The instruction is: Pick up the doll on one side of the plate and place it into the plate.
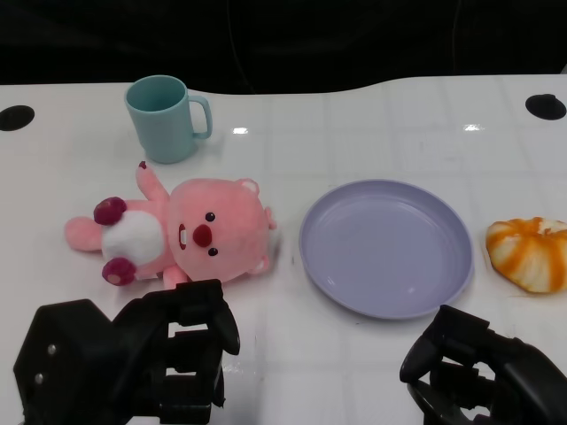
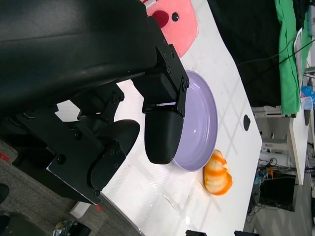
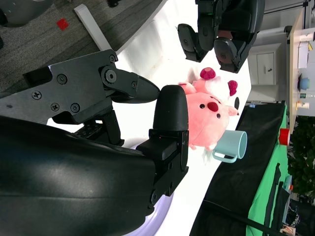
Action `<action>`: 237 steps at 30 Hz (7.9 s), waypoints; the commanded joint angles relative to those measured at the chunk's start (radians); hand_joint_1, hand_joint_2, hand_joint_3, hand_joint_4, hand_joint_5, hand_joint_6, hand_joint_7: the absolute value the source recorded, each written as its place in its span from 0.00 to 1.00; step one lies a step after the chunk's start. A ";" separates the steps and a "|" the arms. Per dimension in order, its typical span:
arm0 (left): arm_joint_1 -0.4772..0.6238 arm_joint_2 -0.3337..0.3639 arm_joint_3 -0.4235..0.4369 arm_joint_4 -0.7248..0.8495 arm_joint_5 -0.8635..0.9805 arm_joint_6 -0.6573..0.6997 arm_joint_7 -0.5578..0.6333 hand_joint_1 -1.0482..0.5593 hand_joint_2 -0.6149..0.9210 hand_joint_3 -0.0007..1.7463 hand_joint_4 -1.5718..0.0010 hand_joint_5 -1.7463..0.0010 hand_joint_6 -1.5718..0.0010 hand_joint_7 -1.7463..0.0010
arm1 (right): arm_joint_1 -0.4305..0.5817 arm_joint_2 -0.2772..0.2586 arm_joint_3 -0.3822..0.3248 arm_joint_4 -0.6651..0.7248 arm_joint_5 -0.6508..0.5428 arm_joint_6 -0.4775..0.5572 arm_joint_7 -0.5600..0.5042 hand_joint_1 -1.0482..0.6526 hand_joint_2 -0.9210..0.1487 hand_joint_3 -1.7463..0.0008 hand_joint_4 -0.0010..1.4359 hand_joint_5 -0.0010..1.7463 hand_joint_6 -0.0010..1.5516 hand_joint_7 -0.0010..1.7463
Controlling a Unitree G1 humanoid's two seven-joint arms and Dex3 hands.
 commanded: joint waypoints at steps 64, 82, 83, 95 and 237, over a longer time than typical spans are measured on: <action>-0.130 0.108 0.069 0.023 0.269 -0.285 0.070 0.40 1.00 0.04 0.81 0.54 0.69 0.89 | -0.010 -0.009 0.011 -0.010 0.013 0.017 -0.002 0.47 0.06 0.64 0.46 1.00 0.29 0.95; -0.351 0.376 -0.064 0.045 0.836 -0.088 -0.058 0.24 1.00 0.02 1.00 0.83 0.93 1.00 | 0.001 -0.010 -0.004 -0.013 0.023 0.017 0.003 0.48 0.06 0.64 0.46 1.00 0.29 0.95; -0.366 0.383 -0.080 0.055 0.870 -0.078 -0.069 0.22 1.00 0.03 1.00 0.86 0.94 0.99 | 0.000 -0.010 -0.004 -0.013 0.023 0.017 0.002 0.48 0.06 0.64 0.46 1.00 0.29 0.95; -0.530 0.369 -0.202 0.259 1.013 -0.030 -0.154 0.21 0.99 0.01 0.99 0.92 0.93 0.99 | 0.010 -0.009 0.000 -0.023 0.018 0.021 -0.002 0.48 0.05 0.64 0.46 1.00 0.29 0.95; -1.051 -0.105 -0.479 1.154 0.801 -0.419 0.107 0.16 1.00 0.27 1.00 1.00 1.00 1.00 | 0.054 -0.012 0.084 -0.116 0.007 0.078 -0.049 0.48 0.06 0.64 0.45 1.00 0.29 0.95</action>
